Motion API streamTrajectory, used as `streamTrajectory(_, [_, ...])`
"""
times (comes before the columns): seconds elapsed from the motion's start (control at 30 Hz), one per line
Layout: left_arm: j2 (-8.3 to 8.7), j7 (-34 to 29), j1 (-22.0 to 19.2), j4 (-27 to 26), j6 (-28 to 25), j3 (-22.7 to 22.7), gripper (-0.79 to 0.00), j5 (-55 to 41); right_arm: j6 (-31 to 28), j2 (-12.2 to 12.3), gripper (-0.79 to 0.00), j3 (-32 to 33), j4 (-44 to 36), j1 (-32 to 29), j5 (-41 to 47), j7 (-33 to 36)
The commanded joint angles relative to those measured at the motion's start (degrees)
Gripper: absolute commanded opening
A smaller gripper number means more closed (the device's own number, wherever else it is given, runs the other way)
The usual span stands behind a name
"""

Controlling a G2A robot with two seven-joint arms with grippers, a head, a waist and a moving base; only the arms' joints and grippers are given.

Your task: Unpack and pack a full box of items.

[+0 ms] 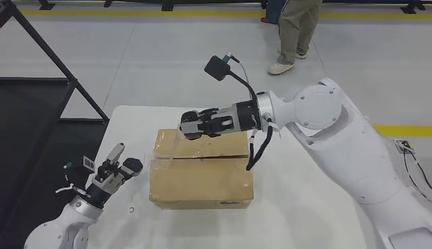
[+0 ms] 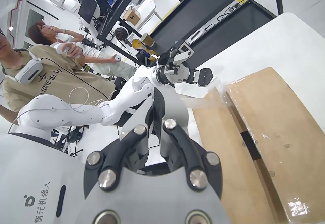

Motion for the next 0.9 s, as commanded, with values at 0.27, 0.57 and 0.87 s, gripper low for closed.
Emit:
streamTrajectory(0.27, [0.08,-0.1,-1.9,-3.8,0.2,3.0,0.0,1.5,1.0,1.1,-0.785,3.0,1.8,-2.4,-1.8,1.7])
streamTrajectory(0.57, [0.33,-0.5,-4.1,-4.8,3.2,5.6,0.0,4.3,3.6,3.7,-0.785,9.3,-1.1,-8.9,-5.4,3.6])
streamTrajectory(0.87, [0.37,-0.6,-9.7,0.0,7.4,11.2,0.0,8.1,4.8,5.7,-0.785,13.9,-3.7,-13.9,-7.5,5.5])
